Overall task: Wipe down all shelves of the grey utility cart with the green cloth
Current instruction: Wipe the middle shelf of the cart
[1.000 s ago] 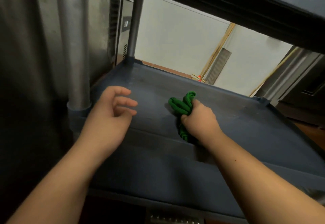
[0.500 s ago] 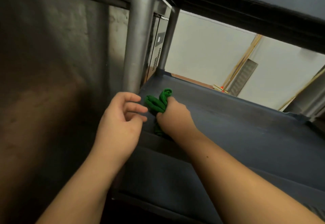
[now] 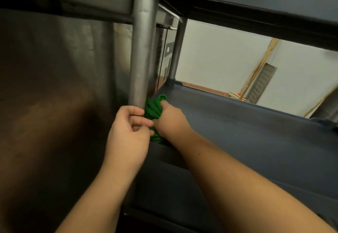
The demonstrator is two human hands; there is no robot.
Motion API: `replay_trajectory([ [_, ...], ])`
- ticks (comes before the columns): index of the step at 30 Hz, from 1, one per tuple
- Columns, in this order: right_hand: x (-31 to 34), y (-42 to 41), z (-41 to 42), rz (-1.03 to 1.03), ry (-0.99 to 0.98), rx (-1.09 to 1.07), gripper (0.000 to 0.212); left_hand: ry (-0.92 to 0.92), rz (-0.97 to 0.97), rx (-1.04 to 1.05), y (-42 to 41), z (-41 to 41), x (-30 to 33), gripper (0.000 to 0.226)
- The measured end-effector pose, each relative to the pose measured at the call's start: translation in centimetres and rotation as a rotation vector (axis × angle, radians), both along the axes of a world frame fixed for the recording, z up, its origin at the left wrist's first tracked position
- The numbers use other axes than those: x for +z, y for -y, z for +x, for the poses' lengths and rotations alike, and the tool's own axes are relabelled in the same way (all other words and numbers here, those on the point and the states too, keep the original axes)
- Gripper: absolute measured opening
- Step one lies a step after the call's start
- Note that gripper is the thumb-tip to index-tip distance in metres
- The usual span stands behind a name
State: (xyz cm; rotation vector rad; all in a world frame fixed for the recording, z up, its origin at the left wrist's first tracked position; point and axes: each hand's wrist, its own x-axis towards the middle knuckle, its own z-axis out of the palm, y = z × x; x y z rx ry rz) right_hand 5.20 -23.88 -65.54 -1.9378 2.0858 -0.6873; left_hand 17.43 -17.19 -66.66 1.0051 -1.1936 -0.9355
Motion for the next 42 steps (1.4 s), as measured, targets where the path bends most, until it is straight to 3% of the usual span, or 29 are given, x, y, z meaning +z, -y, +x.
replay_trajectory([
  [15,-0.1,-8.3,-18.9,0.071,-0.067,-0.184,0.059,0.064,0.016,-0.186,-4.0,-14.6,-0.7,0.046],
  [26,0.0,-18.3,-37.2,0.096,-0.121,-0.464,0.037,0.163,-0.013,-0.336,-8.4,-27.6,0.2,0.045],
  [31,0.2,-22.9,-44.8,0.123,-0.173,-0.599,0.049,0.197,-0.078,-0.419,-9.8,-32.8,1.6,0.033],
  [42,1.9,-31.3,-56.6,0.171,-0.227,-0.800,0.062,0.364,-0.098,-0.474,-11.9,-40.5,0.4,0.039],
])
